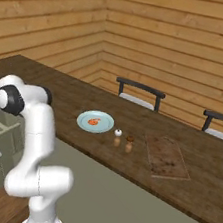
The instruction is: Pick up the knife from the drawer and place it on the cutting board. Then place the meat from the plate to the cutting board.
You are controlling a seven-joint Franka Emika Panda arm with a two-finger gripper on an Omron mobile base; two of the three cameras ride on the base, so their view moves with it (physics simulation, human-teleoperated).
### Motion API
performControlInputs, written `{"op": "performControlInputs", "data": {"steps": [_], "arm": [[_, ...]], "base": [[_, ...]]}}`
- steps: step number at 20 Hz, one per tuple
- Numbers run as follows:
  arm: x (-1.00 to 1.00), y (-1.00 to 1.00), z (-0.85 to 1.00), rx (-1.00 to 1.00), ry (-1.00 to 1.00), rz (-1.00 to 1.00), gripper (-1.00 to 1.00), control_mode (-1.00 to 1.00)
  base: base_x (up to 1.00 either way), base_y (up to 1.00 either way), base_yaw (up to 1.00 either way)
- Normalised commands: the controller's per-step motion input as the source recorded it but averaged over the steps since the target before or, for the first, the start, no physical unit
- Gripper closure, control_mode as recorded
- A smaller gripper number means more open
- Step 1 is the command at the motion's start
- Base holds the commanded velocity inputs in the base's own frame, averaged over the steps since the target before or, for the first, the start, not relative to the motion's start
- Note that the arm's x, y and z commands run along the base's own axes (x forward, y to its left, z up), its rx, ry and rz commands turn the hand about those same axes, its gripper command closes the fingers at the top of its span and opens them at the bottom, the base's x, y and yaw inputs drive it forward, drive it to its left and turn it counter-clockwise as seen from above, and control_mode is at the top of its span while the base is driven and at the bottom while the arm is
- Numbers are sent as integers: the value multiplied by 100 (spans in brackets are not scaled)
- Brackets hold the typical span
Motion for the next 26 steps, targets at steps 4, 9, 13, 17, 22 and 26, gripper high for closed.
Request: {"op": "performControlInputs", "data": {"steps": [4,9,13,17,22,26], "arm": [[2,-8,-54,-3,0,-14,-100,-100],[-16,-67,-21,0,2,-8,-100,-100],[-49,-96,-5,0,11,0,-100,-100],[-82,-100,0,3,9,-2,-100,-100],[-84,-100,20,9,8,-8,-100,-100],[-27,-92,66,10,1,-10,-100,-100]], "base": [[0,0,0],[0,0,0],[0,0,0],[0,0,0],[0,0,0],[0,0,0]]}}
